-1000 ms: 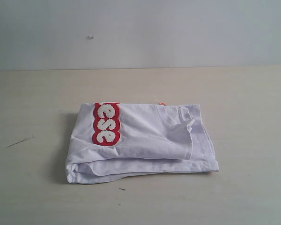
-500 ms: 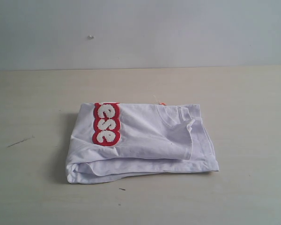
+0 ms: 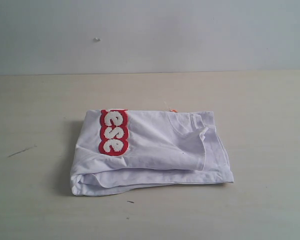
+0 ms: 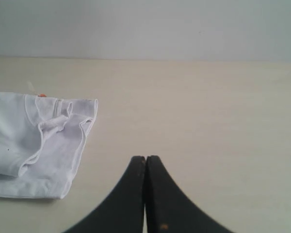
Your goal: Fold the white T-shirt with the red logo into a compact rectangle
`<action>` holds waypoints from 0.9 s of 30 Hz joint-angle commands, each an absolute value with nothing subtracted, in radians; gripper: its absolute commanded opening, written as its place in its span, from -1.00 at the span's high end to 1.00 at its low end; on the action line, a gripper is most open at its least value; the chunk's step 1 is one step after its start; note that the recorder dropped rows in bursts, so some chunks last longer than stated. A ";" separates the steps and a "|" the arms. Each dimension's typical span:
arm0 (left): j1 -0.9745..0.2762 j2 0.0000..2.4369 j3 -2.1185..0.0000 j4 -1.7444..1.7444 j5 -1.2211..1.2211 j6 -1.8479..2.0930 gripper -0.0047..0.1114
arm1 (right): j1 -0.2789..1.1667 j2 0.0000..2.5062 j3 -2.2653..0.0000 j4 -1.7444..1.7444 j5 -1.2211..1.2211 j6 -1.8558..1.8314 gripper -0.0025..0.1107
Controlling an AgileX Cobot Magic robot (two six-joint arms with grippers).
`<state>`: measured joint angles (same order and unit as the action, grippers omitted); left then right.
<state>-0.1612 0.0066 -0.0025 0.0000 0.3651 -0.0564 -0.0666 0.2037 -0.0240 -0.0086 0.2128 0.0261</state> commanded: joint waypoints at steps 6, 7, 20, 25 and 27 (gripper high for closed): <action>-0.159 0.000 0.000 -0.013 0.354 -0.052 0.92 | -0.072 0.190 0.000 0.098 0.127 -0.075 0.96; -0.159 0.000 0.000 -0.013 0.354 -0.052 0.92 | -0.079 0.172 0.000 0.098 0.135 -0.073 0.96; -0.159 0.000 0.000 -0.013 0.354 -0.052 0.92 | -0.170 0.000 0.000 0.040 0.260 0.039 0.96; -0.159 0.000 0.000 -0.013 0.354 -0.052 0.92 | -0.170 0.000 0.000 0.000 0.261 0.089 0.96; -0.159 0.000 0.000 -0.013 0.354 -0.052 0.92 | -0.170 0.000 0.000 0.000 0.264 0.041 0.96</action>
<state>-0.1612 0.0066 -0.0025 0.0000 0.3651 -0.0564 -0.1655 0.0061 -0.0042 0.0137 0.2604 0.0732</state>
